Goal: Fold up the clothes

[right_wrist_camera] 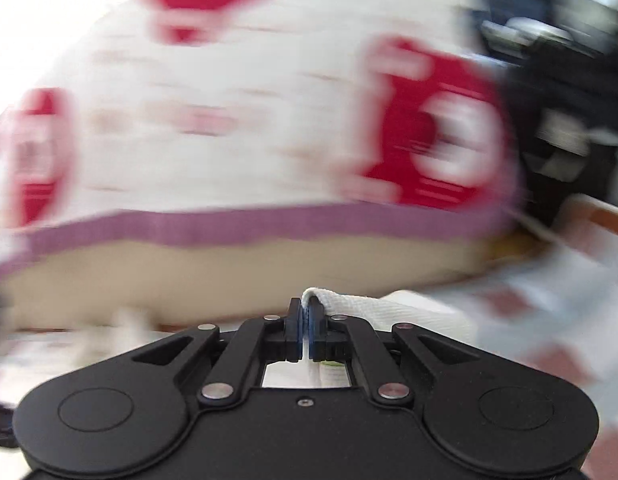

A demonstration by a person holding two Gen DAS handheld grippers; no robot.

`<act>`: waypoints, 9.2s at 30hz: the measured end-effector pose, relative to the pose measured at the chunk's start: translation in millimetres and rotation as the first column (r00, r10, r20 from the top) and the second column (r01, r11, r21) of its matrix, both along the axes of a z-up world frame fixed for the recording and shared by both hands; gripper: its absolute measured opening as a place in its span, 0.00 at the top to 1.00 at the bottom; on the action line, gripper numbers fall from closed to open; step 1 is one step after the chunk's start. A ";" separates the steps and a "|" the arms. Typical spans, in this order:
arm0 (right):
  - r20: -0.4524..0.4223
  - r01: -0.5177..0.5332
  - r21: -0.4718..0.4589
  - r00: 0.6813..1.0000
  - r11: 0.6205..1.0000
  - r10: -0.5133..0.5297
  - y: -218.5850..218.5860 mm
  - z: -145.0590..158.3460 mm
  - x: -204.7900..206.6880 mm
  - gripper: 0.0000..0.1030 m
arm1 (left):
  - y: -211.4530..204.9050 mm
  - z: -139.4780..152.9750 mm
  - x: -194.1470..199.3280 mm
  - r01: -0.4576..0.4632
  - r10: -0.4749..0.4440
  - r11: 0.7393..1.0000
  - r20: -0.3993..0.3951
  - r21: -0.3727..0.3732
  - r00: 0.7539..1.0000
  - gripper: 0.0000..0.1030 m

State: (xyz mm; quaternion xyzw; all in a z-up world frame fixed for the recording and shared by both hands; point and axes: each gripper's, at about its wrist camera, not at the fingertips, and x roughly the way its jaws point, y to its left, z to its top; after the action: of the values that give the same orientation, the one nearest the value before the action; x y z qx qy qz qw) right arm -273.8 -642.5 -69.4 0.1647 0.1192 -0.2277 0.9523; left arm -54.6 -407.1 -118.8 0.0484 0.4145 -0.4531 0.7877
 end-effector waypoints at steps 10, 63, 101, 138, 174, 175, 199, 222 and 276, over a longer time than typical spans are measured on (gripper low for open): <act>-0.230 -0.442 -0.088 0.881 0.893 0.413 177.6 -42.7 131.2 0.75 | 86.5 -21.8 85.5 -0.276 0.292 0.934 -0.041 0.227 0.956 0.52; -0.419 0.049 0.006 0.907 0.999 -0.042 51.2 -132.3 28.5 0.60 | 27.7 -41.4 52.5 -0.175 0.144 0.961 0.153 0.214 0.978 0.38; -0.419 0.077 0.239 0.907 0.968 0.031 44.8 -101.4 -11.5 0.55 | 323.5 51.2 -9.3 -0.356 0.331 0.763 0.148 0.540 0.932 0.34; -0.100 -0.191 0.788 0.898 0.585 0.428 147.9 -80.2 -156.4 0.95 | 318.1 45.1 -89.5 -0.058 0.019 0.880 0.086 0.472 0.996 0.94; -0.500 0.144 0.126 0.864 0.982 -0.062 34.4 -14.9 135.4 0.95 | 149.8 23.4 144.4 -0.275 0.151 0.942 0.491 0.191 0.858 0.94; -0.497 0.141 0.113 0.865 0.984 -0.067 33.8 -13.6 136.1 0.95 | 151.6 24.8 146.5 -0.276 0.162 0.946 0.490 0.171 0.856 0.94; -0.465 0.163 0.209 0.884 0.964 -0.048 -52.4 -35.7 188.8 0.48 | 124.9 -9.8 225.0 -0.350 0.253 0.924 0.444 0.152 0.860 0.71; -0.449 0.109 0.307 0.892 0.945 0.043 18.6 -81.5 76.7 0.96 | 280.3 -34.8 191.3 -0.391 0.420 0.891 -0.088 0.233 0.903 0.35; -0.284 0.280 0.477 0.946 0.833 -0.155 47.3 -71.5 66.1 0.86 | 272.3 -75.7 181.3 -0.368 0.361 0.930 -0.260 0.021 0.896 0.91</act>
State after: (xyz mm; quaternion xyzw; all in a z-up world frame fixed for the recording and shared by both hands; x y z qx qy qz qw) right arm -207.6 -595.2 -140.8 0.3962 0.2666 -0.3131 0.8209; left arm 126.6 -134.7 -194.5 -0.1011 0.5091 -0.3059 0.7981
